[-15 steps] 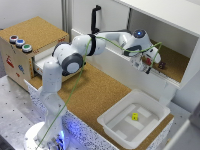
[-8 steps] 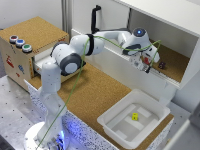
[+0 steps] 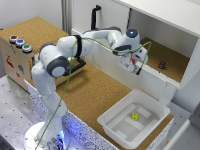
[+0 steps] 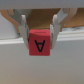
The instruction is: Put the pink block in the drawer
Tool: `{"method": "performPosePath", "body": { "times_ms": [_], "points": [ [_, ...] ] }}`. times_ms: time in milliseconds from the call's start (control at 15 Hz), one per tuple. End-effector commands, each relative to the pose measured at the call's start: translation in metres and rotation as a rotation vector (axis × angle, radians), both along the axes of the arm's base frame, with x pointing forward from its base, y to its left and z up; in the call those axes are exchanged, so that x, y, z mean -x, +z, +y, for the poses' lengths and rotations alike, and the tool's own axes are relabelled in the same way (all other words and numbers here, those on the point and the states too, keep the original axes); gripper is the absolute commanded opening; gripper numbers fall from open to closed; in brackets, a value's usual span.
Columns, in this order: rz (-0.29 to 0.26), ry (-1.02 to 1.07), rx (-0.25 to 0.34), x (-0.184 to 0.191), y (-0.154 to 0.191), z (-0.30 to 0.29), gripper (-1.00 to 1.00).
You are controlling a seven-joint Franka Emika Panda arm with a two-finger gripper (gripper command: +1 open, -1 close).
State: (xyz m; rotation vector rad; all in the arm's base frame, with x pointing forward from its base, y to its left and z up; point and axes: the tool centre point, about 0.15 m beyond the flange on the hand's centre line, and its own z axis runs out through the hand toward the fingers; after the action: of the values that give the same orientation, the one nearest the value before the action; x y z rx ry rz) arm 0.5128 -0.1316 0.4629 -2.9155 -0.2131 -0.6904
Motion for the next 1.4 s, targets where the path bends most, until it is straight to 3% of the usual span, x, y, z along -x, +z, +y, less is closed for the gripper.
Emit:
{"method": "performPosePath", "body": {
  "times_ms": [0,333,600,1067,1200,1333],
  "points": [
    [0.050,0.147,-0.069,0.049,-0.018,0.115,-1.00],
    [0.063,0.414,-0.081,0.077,-0.018,0.220,-1.00],
    [0.164,0.712,-0.059,0.108,-0.028,0.303,-1.00],
    [0.219,1.169,0.027,0.160,-0.046,0.408,-1.00],
    [0.252,1.310,0.047,0.168,-0.056,0.431,-1.00],
    [0.326,1.466,0.089,0.176,-0.068,0.455,-1.00]
  ]
}}
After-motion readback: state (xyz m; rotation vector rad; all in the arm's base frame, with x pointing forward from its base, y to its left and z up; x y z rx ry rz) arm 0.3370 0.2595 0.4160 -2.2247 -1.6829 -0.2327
